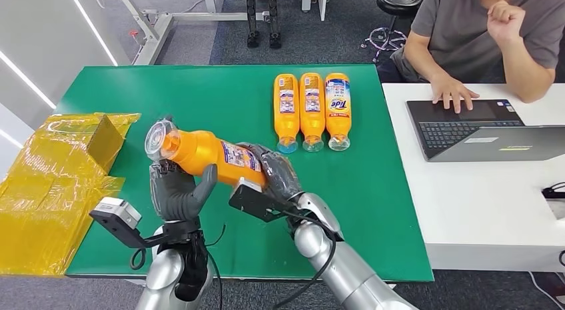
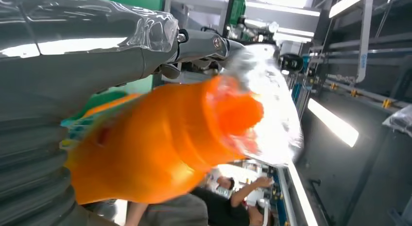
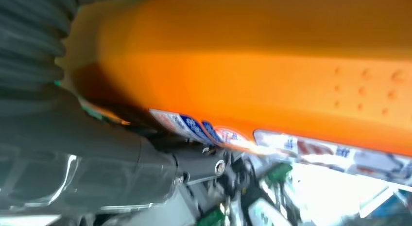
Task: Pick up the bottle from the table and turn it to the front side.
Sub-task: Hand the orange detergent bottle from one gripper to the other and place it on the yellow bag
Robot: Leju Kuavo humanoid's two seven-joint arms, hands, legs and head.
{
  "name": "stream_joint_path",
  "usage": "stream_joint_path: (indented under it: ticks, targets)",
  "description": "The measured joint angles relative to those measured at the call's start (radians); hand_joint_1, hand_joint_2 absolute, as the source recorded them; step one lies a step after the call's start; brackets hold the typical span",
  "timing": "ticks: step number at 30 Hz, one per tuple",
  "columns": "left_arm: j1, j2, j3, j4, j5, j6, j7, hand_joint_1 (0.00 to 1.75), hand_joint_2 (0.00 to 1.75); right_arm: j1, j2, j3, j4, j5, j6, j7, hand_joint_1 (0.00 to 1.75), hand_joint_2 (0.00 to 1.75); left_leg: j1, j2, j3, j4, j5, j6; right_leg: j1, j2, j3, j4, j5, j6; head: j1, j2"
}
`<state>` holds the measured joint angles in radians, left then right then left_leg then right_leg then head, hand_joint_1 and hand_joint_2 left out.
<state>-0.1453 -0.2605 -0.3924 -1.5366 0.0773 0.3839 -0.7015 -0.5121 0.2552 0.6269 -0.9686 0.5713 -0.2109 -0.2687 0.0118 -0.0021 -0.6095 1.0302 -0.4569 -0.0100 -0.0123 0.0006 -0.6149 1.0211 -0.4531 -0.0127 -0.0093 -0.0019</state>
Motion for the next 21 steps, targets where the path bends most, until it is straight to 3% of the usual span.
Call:
stream_joint_path:
  ticks: [13,21]
  targets:
    - [-0.001,0.0,0.004,0.0,-0.002,0.012,0.0,0.0,1.75,-0.019,0.022,0.006,0.083,-0.006,0.002,-0.004,1.75,1.75,0.0,0.0,0.0,0.0,0.0,0.0,0.0,0.0,0.0,0.0,0.0,0.0,0.0,0.0]
    - [-0.016,0.001,0.006,0.005,0.005,0.052,0.0,0.0,1.75,-0.01,0.023,0.018,0.113,-0.068,0.067,-0.058,1.75,1.75,0.0,0.0,0.0,0.0,0.0,0.0,0.0,0.0,0.0,0.0,0.0,0.0,0.0,0.0]
